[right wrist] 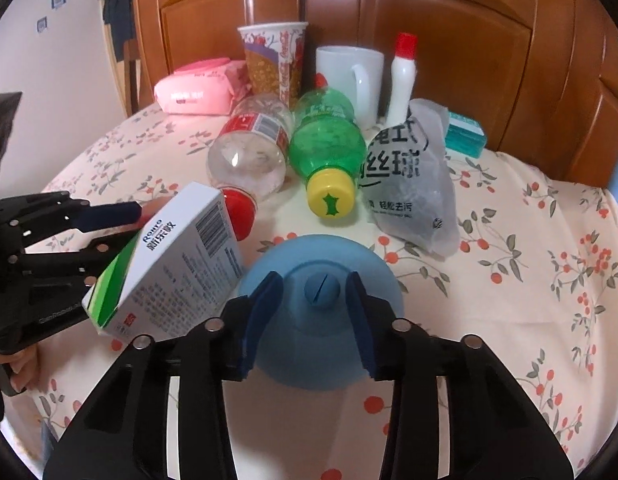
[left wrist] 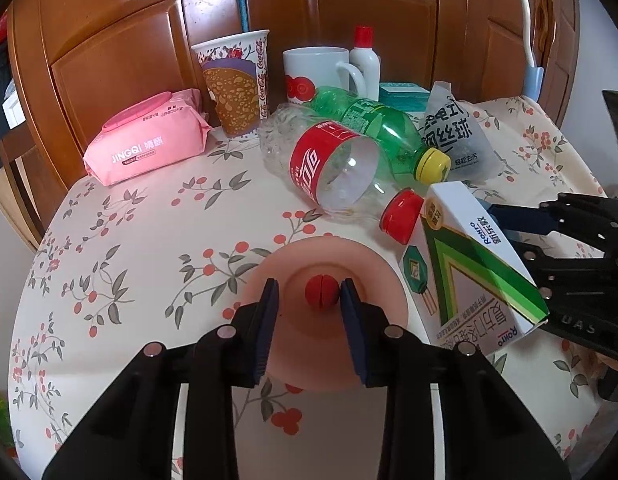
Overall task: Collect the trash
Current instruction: 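Close the left tool on the peach lid knob while the right tool grips the blue lid knob, then lift the peach and blue lids and carry both down over the pink bin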
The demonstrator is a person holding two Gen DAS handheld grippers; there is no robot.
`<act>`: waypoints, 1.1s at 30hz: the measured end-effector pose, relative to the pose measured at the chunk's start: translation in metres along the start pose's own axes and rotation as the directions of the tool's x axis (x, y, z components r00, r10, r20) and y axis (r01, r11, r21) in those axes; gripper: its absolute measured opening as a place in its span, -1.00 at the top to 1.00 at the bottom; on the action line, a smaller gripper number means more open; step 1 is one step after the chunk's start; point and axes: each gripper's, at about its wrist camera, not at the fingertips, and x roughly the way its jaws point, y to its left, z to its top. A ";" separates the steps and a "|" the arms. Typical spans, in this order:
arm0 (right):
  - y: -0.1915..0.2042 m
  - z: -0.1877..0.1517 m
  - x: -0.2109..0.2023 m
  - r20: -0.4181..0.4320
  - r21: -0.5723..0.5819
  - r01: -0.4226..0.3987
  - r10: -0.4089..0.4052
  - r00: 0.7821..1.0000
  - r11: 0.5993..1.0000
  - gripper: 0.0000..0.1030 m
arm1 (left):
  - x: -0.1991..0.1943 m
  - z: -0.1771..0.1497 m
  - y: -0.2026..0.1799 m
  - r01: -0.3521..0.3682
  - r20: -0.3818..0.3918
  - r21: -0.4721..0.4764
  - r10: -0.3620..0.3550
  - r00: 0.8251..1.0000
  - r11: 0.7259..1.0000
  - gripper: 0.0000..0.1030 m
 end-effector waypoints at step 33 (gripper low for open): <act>0.003 -0.029 -0.043 0.026 0.008 0.046 -0.046 0.999 0.999 0.55 | -0.026 -0.020 0.002 -0.003 0.035 -0.011 0.003 0.999 1.000 0.65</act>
